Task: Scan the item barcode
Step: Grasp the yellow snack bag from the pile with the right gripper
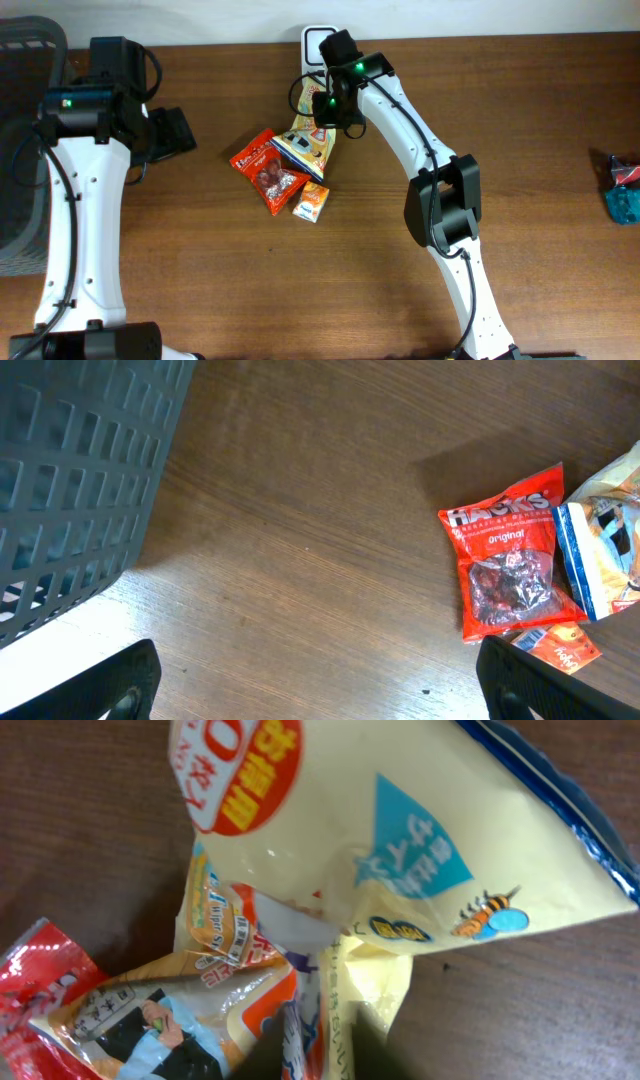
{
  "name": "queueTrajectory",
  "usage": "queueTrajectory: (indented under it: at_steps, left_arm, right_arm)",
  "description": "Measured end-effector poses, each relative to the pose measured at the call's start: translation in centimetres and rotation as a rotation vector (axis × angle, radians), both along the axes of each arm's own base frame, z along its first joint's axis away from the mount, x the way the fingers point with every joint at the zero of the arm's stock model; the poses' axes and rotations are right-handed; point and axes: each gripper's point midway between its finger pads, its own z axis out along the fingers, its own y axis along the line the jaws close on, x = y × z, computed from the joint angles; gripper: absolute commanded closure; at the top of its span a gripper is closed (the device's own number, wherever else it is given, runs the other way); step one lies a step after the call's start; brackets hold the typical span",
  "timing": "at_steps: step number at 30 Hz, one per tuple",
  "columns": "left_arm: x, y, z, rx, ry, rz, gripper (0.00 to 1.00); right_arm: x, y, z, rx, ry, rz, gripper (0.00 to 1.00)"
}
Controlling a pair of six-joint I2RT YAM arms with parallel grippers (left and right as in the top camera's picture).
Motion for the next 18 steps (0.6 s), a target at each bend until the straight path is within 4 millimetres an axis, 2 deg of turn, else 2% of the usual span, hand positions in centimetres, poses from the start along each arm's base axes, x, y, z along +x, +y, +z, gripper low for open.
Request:
queueTrajectory:
  at_steps: [2,4,7,11,13,15,17,18]
  left_arm:
    - [0.0,0.0,0.0,0.000,0.000,0.000,0.01]
    - [0.0,0.0,0.0,0.000,0.000,0.000,0.01]
    - [0.0,0.0,0.0,0.000,0.000,0.000,0.01]
    - [0.0,0.0,0.0,0.000,0.000,0.000,0.01]
    - [0.0,0.0,0.0,0.000,0.000,0.000,0.01]
    - [0.0,0.0,0.0,0.000,0.000,0.000,0.01]
    - [0.0,0.0,0.0,0.000,0.000,0.000,0.01]
    - [0.0,0.0,0.0,0.000,0.000,0.000,0.01]
  right_arm:
    - [-0.3,-0.1,-0.1,-0.005,0.011,0.000,0.72]
    - [-0.5,0.0,-0.2,-0.008,0.017,0.003,0.96]
    - [-1.6,-0.4,-1.4,-0.033,0.069,-0.021,0.96]
    - [-4.7,-2.6,-2.3,-0.115,0.235,-0.173,0.96]
    - [-6.5,-4.1,-2.1,-0.180,0.308,-0.247,0.96]
    - [-8.5,-6.2,-0.9,-0.276,0.361,-0.338,0.96]
    - [-10.3,-7.8,1.5,-0.339,0.389,-0.385,0.95]
    - [-11.3,-8.5,2.8,-0.366,0.401,-0.383,0.82]
